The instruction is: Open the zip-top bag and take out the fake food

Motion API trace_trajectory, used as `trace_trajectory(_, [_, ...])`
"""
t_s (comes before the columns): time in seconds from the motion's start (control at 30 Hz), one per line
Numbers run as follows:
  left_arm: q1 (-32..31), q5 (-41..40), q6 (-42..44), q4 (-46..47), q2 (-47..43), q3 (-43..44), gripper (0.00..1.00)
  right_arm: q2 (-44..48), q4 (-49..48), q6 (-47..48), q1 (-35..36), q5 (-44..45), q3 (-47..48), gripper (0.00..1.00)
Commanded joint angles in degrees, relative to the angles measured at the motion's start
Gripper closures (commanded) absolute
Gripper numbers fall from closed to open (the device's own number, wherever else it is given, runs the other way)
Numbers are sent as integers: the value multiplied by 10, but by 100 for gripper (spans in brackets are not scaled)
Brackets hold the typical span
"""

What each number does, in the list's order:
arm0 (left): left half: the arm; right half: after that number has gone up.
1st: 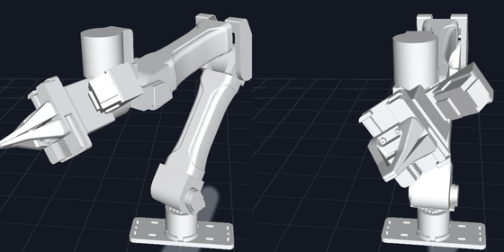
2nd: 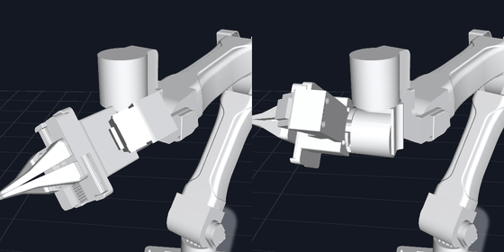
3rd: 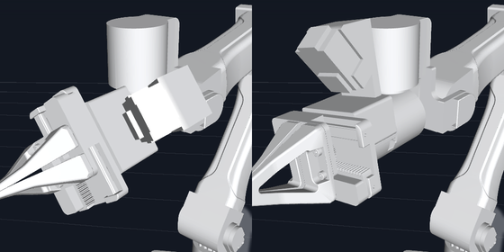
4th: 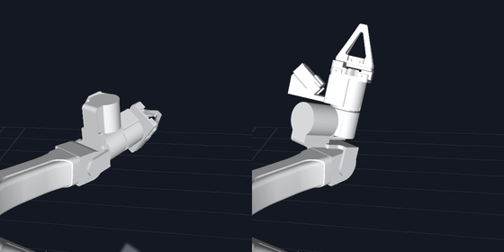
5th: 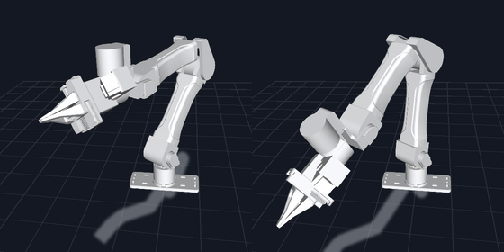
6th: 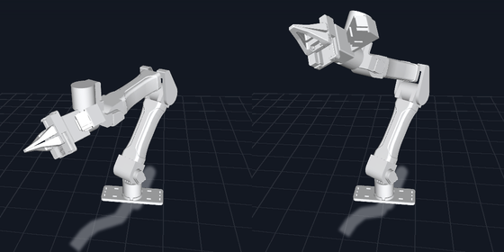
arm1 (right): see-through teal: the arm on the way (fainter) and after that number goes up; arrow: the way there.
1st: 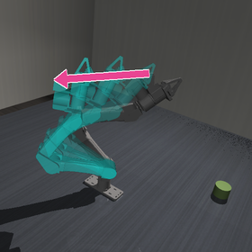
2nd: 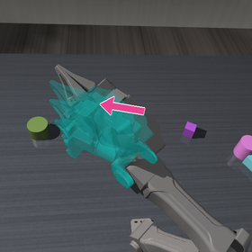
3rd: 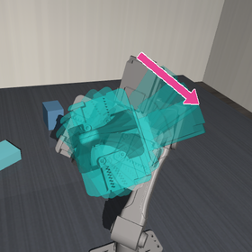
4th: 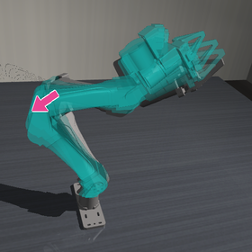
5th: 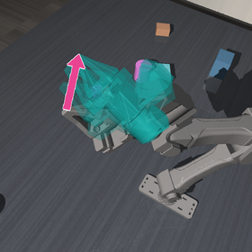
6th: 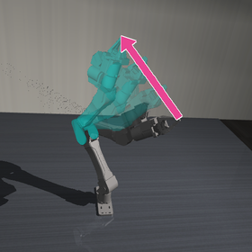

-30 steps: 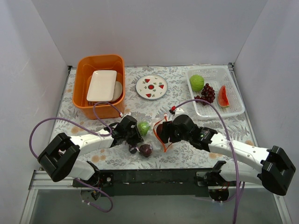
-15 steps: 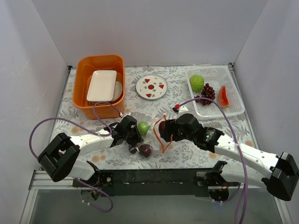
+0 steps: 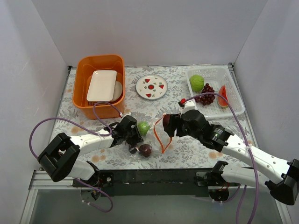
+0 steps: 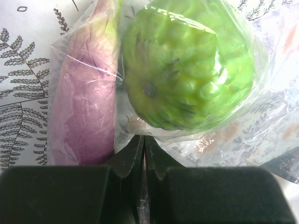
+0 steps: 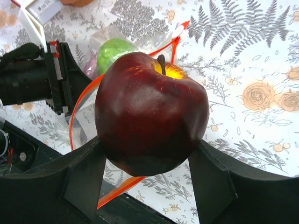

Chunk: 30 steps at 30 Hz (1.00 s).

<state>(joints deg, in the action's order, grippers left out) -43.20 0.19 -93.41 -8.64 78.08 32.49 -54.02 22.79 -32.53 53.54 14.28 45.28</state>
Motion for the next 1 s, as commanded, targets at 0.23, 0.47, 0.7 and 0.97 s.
trace_trajectory(0.23, [5,-9,11,-13,-17,-3,96,-1,23,85,-227,-66,79,68])
trace_trajectory(0.47, [5,-3,16,-12,-21,-2,96,-111,-28,121,-447,-156,131,68])
trace_trajectory(0.7, [5,17,23,-25,-36,6,96,-295,-62,112,-554,-165,252,64])
trace_trajectory(0.97, [5,19,29,-42,-58,20,96,-484,-48,95,-580,-161,404,41])
